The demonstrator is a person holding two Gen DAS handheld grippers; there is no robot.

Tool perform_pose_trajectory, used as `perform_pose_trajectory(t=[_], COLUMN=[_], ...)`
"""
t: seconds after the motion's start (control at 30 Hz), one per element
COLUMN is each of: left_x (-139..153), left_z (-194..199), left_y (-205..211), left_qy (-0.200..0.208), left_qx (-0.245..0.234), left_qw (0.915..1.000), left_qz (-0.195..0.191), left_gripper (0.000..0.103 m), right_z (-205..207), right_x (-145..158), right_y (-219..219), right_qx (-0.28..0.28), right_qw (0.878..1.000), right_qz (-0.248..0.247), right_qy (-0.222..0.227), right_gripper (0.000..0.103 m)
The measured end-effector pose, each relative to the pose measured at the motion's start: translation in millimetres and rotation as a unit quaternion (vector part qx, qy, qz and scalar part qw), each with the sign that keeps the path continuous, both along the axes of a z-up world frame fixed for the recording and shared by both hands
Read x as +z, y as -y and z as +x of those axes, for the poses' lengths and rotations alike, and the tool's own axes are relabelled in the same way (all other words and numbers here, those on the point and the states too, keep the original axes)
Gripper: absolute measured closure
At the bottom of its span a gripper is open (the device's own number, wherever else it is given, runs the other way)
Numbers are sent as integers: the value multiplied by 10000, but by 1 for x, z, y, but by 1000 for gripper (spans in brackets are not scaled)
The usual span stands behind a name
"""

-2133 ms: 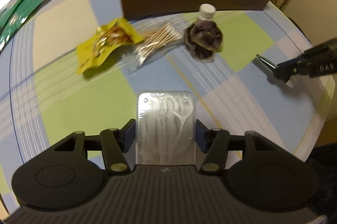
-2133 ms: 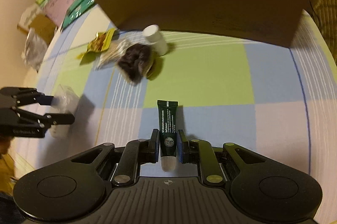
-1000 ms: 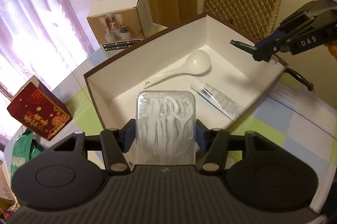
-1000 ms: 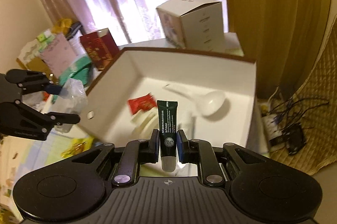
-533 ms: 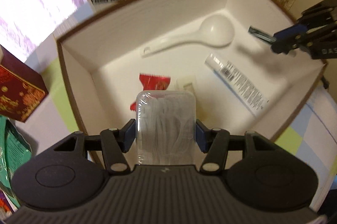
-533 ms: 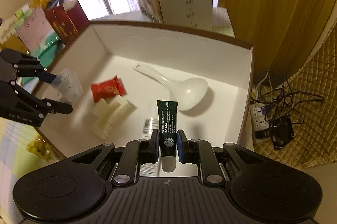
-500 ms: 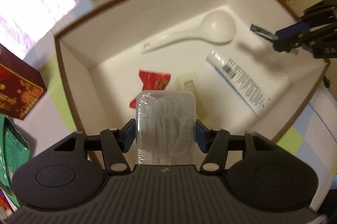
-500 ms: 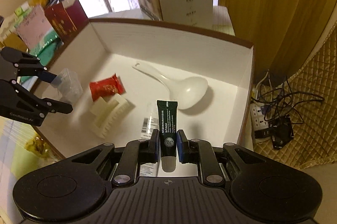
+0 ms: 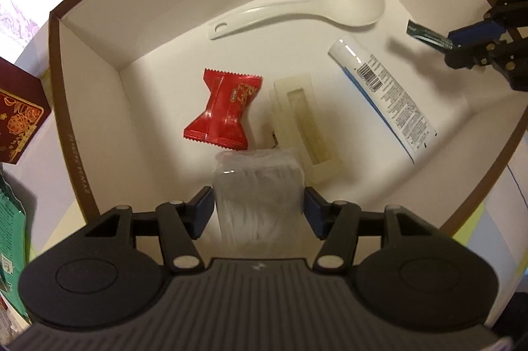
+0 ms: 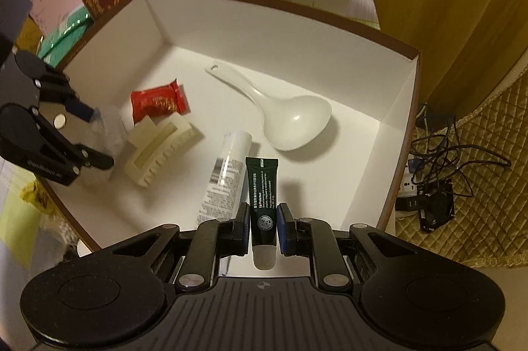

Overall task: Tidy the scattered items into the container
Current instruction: 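Carry floss box and green tube into the box and open both grippers, then withdraw both tools from the box toward the remaining items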

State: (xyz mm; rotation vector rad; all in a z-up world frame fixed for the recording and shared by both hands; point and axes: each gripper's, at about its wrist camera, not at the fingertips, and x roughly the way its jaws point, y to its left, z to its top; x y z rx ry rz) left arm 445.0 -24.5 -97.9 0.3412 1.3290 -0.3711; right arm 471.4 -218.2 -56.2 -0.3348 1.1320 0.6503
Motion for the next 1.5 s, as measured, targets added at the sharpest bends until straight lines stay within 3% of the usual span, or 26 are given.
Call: perform_pose_trajectory(t=[0.4,0.53,0.57,0.6,0.63,0.67,0.77,0.8,0.87,1.1,1.23,1.5], left_x=[18,22,23,24,26,28,32,35,38,53,59,74], left_z=[-10,-13,-13,-14,-16,-17,-20,-21,-22,-30,-37,-61], left_y=[-2,-4,-5,-6,-7,-7,-7,-8,-8,-8,-9,-6], left_qy=[446,589,596,597,614,637,685,692,686,613,610,917], left_qx=[-21,3,13,16,4,-19,-14,-1,29,376,556,676], left_qw=[9990,9982,9981,9981,9979,9977,9974,9972,9970,9961,9954,9931], left_qz=[-39,-106,-139,-169,-197,-211,-232,-274,-345,-509,-476,-271], left_gripper=[42,38,37,34,33,33,28,25,21,8,7,7], right_z=[-4,-8,-10,-12,-15,-18,-17,-17,-20,-33,-47,-65], right_x=[-12,-13,-12,-10,-7,-3,5,7,11,25,31,44], right_y=[-20,-25,-26,-28,-29,-29,-28,-27,-26,-20,-14,9], right_qx=[525,787,850,930,1010,1041,1028,1013,996,732,672,52], right_qw=[9948,9927,9922,9915,9910,9906,9912,9921,9924,9945,9927,9971], right_qz=[-849,-903,-904,-901,-836,-796,-729,-659,-588,-434,-500,-10], right_qy=[198,107,112,132,255,401,396,343,419,617,869,757], right_gripper=[83,83,75,41,40,29,26,13,2,2,2,2])
